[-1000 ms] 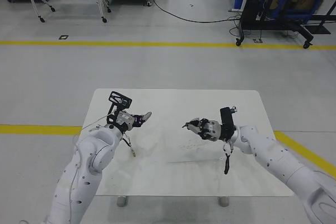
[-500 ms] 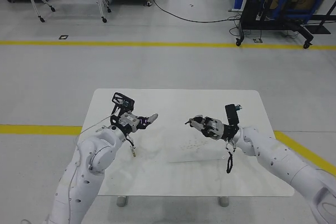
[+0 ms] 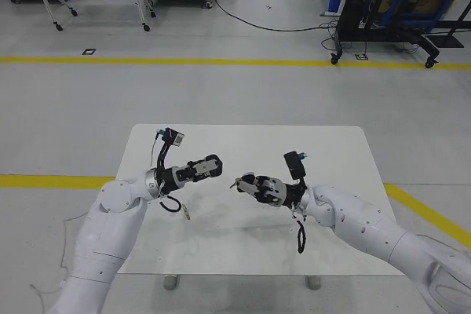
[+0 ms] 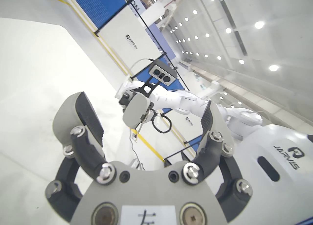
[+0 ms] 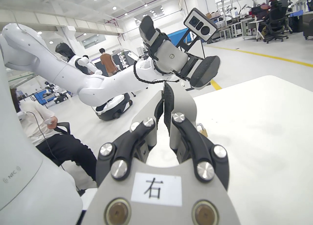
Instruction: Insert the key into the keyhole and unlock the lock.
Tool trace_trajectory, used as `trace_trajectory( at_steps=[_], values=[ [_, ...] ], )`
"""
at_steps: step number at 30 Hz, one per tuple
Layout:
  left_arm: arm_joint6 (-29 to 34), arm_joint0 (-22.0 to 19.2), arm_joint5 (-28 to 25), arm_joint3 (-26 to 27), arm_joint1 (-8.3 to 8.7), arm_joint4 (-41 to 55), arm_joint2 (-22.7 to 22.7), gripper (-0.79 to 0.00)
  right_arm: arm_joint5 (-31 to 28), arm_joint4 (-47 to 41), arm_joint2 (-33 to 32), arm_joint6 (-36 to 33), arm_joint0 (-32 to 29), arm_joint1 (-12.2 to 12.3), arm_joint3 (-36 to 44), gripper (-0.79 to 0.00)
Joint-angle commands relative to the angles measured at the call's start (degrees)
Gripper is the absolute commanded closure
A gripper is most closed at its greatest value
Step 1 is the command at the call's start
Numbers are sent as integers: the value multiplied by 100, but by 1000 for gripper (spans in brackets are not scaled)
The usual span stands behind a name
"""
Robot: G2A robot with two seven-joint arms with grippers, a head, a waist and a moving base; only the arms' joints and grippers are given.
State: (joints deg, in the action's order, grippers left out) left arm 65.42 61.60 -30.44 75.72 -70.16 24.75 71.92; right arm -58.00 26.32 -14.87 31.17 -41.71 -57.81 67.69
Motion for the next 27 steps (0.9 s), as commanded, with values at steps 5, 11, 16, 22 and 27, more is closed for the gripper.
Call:
trace_trajectory(
  at_steps=[5, 11, 16, 22, 27],
  values=[
    [336, -213, -504, -273, 3, -162, -171, -409, 0, -851, 188, -228, 138, -119, -111, 0],
    [204, -248, -638, -182, 53, -505, -302, -68, 0, -1222, 232, -489, 186, -156, -207, 0],
    [97, -257, -746, -108, 116, -756, -370, 0, 0, -1438, 182, -661, 182, -173, -263, 0],
    [11, -266, -831, -83, 192, -888, -418, 0, 0, -1572, 74, -828, 135, -168, -256, 0],
    [-42, -283, -884, -79, 243, -922, -473, 0, 0, -1665, -20, -990, 88, -164, -226, 0]
  ],
)
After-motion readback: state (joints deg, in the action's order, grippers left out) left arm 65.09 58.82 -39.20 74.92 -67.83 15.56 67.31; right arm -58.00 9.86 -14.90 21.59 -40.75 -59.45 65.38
